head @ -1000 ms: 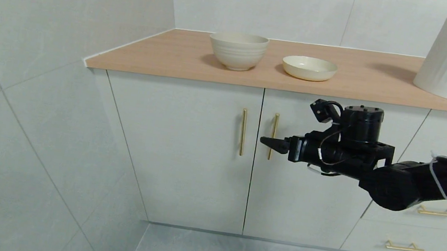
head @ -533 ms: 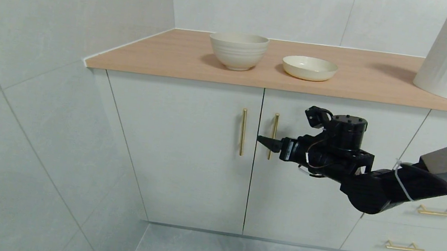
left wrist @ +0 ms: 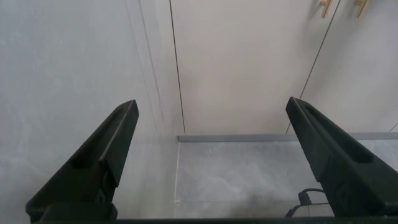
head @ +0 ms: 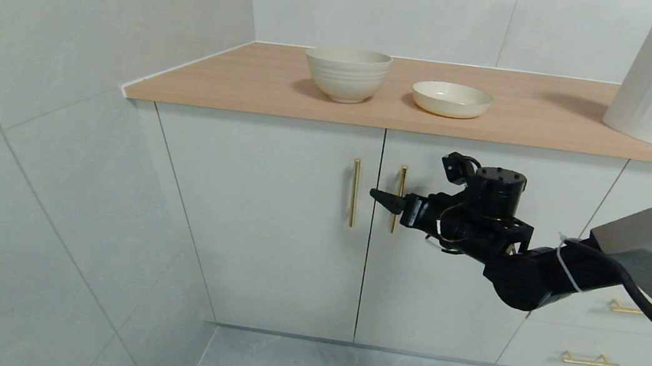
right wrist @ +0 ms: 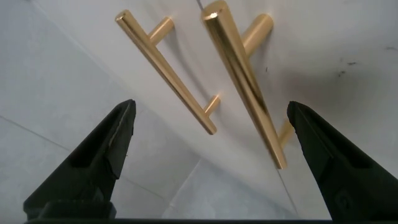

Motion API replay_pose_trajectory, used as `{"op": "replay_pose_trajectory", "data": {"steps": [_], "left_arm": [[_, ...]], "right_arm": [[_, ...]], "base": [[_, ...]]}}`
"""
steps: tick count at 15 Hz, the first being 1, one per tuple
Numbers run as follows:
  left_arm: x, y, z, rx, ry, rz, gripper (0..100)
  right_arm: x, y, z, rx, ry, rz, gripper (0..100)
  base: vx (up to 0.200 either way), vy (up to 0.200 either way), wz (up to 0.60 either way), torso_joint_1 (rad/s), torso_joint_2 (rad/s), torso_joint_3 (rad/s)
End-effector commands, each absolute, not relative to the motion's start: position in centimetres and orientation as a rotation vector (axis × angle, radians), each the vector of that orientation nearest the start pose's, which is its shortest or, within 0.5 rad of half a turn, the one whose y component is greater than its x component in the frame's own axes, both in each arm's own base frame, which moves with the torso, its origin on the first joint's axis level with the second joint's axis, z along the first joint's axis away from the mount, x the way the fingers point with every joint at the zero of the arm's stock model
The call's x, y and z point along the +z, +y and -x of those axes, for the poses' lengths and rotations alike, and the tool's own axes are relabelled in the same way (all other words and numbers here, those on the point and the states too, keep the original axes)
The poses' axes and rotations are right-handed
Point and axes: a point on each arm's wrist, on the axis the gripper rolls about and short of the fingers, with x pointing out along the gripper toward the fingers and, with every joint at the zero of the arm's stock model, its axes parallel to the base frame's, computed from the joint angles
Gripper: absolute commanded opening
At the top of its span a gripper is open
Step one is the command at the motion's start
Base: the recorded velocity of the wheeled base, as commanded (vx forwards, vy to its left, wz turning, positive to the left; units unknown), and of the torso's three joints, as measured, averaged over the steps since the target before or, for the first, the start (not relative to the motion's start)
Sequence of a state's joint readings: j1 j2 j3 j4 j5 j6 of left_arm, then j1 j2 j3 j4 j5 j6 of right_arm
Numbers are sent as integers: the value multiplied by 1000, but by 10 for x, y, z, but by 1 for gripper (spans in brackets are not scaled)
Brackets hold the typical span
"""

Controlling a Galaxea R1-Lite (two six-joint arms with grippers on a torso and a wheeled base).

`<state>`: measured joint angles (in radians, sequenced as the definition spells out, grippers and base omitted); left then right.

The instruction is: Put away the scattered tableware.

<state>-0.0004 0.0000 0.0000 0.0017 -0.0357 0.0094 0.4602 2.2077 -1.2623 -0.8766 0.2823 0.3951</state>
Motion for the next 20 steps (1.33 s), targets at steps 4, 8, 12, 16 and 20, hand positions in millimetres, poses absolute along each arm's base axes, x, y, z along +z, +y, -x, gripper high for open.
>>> {"op": "replay_pose_trajectory", "data": {"steps": [4,8,12,16,20], "left_arm": [[75,-1,23,-38,1,-9,100],[75,-1,23,-37,1,-9,100],[75,-1,23,-35,1,-9,100],[75,-1,23,-35,1,-9,100],[75,-1,23,-35,1,-9,100]], "right_arm": [[136,208,-394,731,215,-401,100],[135,213,-392,745,223,-408,100],[131,218,-390,761,217,-408,100],[133,219,-386,772,211,-416,100],[141,215,-374,829,230,-414,100]], "base": [[0,0,0,0,0,0],[0,0,0,0,0,0],[0,0,0,0,0,0],[0,0,0,0,0,0],[0,0,0,0,0,0]]}}
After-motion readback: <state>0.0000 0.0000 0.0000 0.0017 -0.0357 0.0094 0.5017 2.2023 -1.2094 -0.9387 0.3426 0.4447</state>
